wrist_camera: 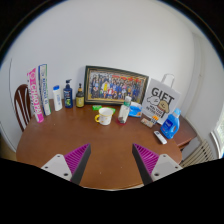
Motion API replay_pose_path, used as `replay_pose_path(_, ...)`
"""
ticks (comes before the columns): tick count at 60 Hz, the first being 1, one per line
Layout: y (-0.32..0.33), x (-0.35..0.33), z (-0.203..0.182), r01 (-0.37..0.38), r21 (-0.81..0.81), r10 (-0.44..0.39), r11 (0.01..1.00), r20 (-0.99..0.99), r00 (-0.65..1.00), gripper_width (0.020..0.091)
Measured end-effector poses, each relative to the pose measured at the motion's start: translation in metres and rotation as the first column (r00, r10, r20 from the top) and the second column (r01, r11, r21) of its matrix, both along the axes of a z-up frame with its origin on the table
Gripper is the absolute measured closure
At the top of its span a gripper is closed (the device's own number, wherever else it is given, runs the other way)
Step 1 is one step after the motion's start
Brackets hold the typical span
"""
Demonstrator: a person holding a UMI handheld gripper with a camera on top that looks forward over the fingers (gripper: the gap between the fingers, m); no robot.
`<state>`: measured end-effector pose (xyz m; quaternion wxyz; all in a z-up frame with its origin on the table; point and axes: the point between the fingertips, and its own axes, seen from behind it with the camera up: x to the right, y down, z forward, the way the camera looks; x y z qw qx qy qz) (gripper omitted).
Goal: Pour water
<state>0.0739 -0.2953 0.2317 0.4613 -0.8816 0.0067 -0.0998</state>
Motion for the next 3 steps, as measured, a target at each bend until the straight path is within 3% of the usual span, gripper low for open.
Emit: replay_pose_path(3, -0.0011, -0.0040, -0.0003, -0.003, 0.000, 0.003, 1.000, -0.011, 1.000, 0.0249)
